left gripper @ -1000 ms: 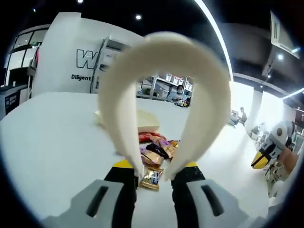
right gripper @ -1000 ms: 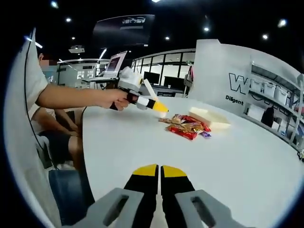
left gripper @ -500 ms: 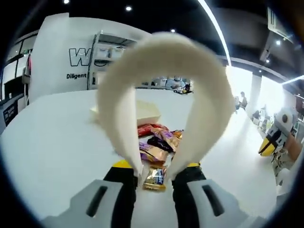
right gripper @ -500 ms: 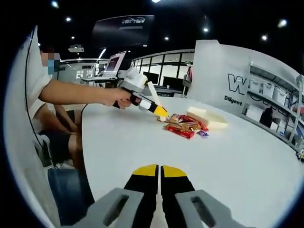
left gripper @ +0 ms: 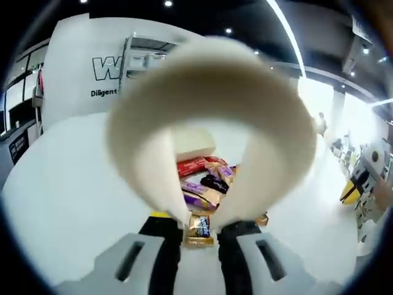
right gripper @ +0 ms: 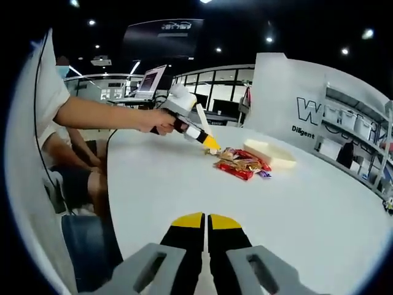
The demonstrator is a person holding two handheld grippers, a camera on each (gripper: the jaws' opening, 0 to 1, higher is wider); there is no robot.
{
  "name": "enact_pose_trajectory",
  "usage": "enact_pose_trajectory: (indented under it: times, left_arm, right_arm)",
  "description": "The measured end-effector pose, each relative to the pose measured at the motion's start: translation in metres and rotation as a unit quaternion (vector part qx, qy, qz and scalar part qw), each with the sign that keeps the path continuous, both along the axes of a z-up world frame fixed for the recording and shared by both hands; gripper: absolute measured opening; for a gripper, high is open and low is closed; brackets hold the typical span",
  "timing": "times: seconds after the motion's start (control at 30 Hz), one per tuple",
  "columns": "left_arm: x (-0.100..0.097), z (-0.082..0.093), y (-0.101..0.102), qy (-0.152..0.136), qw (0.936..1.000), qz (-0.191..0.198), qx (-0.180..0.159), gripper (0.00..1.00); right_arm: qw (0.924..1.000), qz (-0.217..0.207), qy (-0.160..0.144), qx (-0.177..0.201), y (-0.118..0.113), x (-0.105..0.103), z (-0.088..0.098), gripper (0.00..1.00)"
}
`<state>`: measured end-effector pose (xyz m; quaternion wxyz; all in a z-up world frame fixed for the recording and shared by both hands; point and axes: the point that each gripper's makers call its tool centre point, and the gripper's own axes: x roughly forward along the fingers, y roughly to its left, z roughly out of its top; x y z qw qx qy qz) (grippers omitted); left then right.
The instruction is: Place the target food into the container with the food tongs after gripping and lifting it, then release it inside without dropping or visibly crushing the food.
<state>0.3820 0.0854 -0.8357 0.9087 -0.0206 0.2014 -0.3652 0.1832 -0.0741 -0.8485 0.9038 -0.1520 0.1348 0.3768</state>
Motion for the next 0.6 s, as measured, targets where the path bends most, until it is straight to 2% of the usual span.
enact_pose_trajectory:
  times: [0.03,0.17,0.3,0.37,0.4,0.5,0.6]
  left_arm:
    - [0.003,0.007,0.003,0.002,0.9998,0.010,-0.014,0.20]
    - [0.005,0.020,0.003,-0.020,0.9998,-0.001,0.001,0.21]
    - [0.008,0.031,-0.006,-0.015,0.9998,-0.014,-0.007,0.21]
    - [0.011,0.030,-0.010,-0.011,0.9998,-0.016,-0.002,0.20]
    - [0.010,0.024,-0.011,-0.003,0.9997,-0.022,0.011,0.21]
    - [0.010,0.019,-0.011,-0.019,0.9992,-0.024,0.026,0.22]
    - [0.011,0.022,-0.011,-0.020,0.9993,-0.023,0.021,0.23]
  right_arm:
    - [1.0000,-0.001,0.002,0.000,-0.001,0.000,-0.001,0.00]
    - [1.0000,-0.003,0.005,0.001,-0.001,-0.001,-0.003,0.00]
    - [1.0000,-0.002,0.005,0.000,0.001,0.000,-0.006,0.00]
    - [1.0000,-0.001,0.005,0.004,0.002,0.000,-0.006,0.00]
    - [1.0000,-0.002,0.006,0.005,0.003,0.000,-0.004,0.00]
    - [1.0000,0.000,-0.004,0.001,0.002,0.000,0.000,0.00]
    - [1.0000,-0.007,0.000,0.005,-0.004,0.002,0.000,0.00]
